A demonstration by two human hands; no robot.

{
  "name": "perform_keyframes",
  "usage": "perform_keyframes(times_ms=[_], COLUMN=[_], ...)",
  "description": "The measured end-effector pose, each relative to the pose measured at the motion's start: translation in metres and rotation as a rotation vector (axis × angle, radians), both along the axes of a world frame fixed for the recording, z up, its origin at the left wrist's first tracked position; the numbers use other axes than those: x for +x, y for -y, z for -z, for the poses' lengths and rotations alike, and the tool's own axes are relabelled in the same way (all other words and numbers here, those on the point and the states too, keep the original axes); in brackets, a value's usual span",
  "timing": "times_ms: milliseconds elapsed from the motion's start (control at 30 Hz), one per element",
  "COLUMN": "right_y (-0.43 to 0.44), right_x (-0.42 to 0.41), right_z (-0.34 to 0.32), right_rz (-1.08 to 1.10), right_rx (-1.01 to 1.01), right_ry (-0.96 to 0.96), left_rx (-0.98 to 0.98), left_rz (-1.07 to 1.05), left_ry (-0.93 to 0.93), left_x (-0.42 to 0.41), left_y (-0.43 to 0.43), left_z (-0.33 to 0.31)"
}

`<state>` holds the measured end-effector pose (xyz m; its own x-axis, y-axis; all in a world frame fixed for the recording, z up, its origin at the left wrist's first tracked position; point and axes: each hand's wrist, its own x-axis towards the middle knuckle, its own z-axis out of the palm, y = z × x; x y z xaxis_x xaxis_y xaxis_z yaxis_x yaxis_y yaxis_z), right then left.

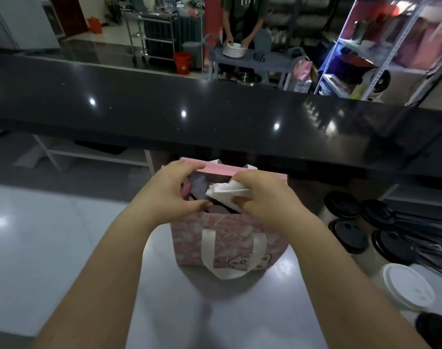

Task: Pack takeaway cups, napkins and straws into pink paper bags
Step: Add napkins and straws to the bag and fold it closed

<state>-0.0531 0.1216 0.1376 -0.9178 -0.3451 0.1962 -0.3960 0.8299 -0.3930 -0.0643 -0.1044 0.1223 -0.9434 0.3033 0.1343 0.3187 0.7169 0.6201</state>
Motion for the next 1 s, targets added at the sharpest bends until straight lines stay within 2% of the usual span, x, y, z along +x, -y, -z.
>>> perform_keyframes(times_ms=[100,200,367,500,600,700,767,833,867,1000], right_y=[0.006,0.009,0.010,-0.010,-0.038,-0.066,-0.075,-0.068,-0.062,-0.038], right_x=[-0.004,-0.006,0.000,0.013,0.033,0.052,0.062,0.067,0.068,0.067], right_z=[0.003,0.002,0.003,0.007,0.021,0.044,0.061,0.078,0.086,0.104], right_rz=[0.007,-0.007,0.048,0.080,0.209,0.322,0.332,0.312,0.326,0.443], right_rx=[0.041,0.025,-0.039,-0.251,-0.557,-0.856,-0.982,-1.026,-1.042,-1.189], right_ry=[0.108,0.201,0.085,-0.142,-0.252,-0.188,-0.012,0.157,0.183,0.079], left_rx=[0.032,0.031,0.041,0.186,0.358,0.494,0.599,0.711,0.748,0.847], left_rz=[0.082,0.148,0.171,0.138,0.093,-0.016,-0.097,-0.140,-0.147,-0.083], left_ry=[0.089,0.102,0.023,-0.121,-0.173,-0.121,-0.047,-0.023,-0.021,0.068], left_x=[0.000,0.000,0.001,0.005,0.011,0.023,0.030,0.035,0.036,0.036], left_y=[0.004,0.004,0.009,0.015,0.023,0.030,0.028,0.024,0.021,0.012], left_z=[0.003,0.008,0.016,0.028,0.046,0.072,0.089,0.098,0.099,0.093])
